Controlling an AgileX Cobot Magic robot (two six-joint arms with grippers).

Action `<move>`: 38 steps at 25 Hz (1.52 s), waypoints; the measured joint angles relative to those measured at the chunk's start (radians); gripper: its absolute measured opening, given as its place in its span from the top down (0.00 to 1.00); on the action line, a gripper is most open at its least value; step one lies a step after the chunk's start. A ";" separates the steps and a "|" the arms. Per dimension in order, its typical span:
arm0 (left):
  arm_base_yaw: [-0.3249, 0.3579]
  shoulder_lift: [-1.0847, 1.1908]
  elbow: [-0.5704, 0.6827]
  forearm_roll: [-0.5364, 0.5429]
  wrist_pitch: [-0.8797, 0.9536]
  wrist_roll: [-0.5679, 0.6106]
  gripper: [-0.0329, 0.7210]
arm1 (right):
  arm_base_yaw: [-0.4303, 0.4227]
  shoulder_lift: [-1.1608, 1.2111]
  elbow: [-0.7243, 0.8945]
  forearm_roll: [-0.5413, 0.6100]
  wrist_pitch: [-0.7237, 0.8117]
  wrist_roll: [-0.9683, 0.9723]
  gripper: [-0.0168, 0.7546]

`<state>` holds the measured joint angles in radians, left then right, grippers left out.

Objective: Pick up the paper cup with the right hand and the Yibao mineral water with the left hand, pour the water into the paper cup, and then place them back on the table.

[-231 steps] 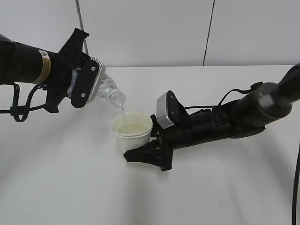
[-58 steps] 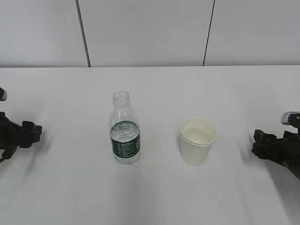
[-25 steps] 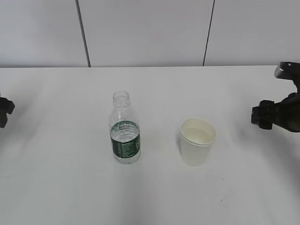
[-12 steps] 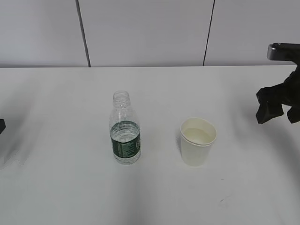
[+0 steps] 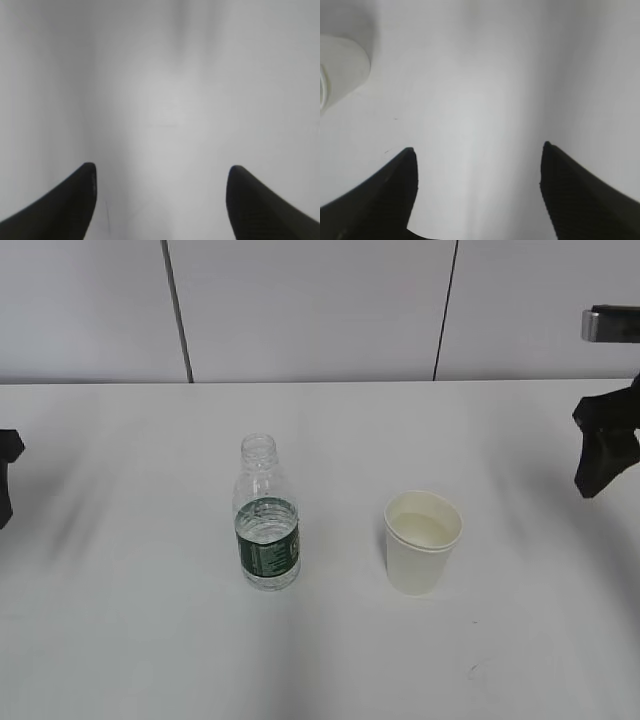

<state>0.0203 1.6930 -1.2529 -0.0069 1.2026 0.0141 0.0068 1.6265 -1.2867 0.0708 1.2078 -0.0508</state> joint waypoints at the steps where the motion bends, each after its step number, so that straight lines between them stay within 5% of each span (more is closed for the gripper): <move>1: 0.000 -0.017 -0.001 -0.003 0.003 0.000 0.31 | 0.000 0.000 -0.017 -0.007 0.005 0.000 0.21; 15: 0.000 -0.351 0.014 -0.033 0.025 0.000 0.33 | 0.000 -0.079 -0.074 -0.024 0.016 -0.006 0.21; 38: 0.000 -0.908 0.420 -0.050 0.031 0.000 0.33 | 0.000 -0.489 0.164 -0.006 0.033 -0.112 0.21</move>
<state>0.0203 0.7853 -0.8328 -0.0569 1.2340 0.0141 0.0068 1.1378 -1.1224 0.0646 1.2411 -0.1631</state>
